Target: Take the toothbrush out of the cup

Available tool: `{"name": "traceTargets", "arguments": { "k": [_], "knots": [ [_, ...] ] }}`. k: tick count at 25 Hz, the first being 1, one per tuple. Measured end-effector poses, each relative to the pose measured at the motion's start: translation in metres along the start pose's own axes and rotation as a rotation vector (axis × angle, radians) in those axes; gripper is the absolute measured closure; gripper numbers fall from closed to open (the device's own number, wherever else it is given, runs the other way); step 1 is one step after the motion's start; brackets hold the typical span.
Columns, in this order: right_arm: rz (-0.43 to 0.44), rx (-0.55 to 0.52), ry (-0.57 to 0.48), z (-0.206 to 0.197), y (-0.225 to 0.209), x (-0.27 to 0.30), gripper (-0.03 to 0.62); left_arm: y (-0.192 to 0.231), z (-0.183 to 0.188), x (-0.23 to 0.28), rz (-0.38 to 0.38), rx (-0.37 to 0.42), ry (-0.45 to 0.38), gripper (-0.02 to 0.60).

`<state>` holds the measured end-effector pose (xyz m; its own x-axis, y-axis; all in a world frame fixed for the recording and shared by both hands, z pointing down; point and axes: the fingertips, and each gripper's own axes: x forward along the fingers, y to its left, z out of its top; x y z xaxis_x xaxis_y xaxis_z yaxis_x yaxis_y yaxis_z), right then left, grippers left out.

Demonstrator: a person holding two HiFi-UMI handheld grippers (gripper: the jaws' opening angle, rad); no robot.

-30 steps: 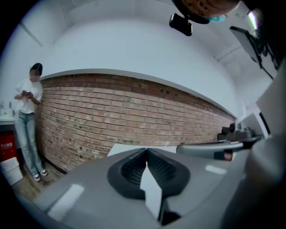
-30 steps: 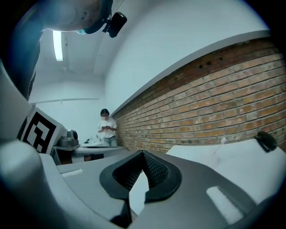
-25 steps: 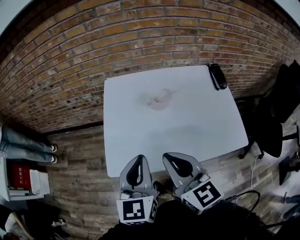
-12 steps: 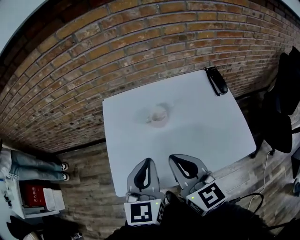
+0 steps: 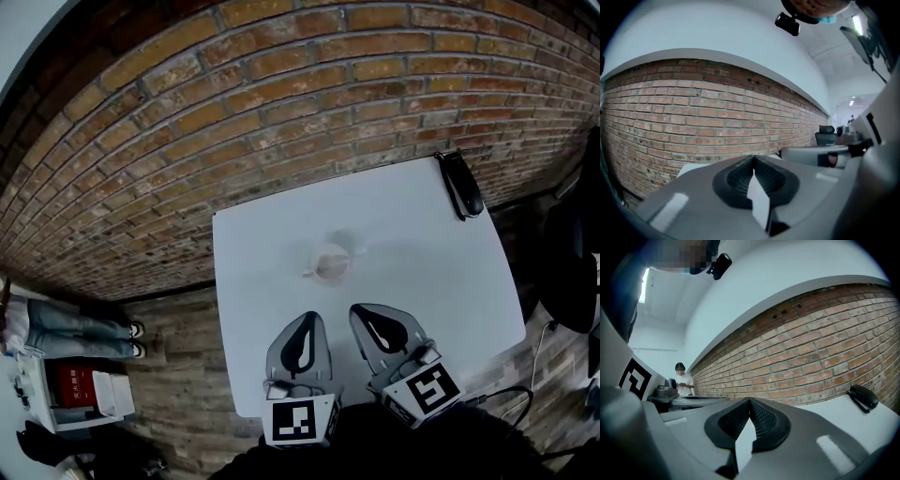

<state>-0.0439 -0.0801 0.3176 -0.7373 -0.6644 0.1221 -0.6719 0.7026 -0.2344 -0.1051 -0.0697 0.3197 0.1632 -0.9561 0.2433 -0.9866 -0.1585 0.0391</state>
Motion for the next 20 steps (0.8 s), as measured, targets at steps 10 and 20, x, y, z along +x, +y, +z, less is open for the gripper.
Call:
{"name": "traceTargets", "arguments": {
  "k": [10,20],
  "knots": [
    [-0.018,0.076,0.066,-0.006,-0.057,0.033,0.592,0.006,-0.006,0.056,0.032,-0.010,0.078,0.574],
    [-0.052,0.112,0.102,-0.029,-0.065,0.053,0.592,0.022,-0.023,0.071,0.017,-0.014,0.132,0.573]
  ]
}}
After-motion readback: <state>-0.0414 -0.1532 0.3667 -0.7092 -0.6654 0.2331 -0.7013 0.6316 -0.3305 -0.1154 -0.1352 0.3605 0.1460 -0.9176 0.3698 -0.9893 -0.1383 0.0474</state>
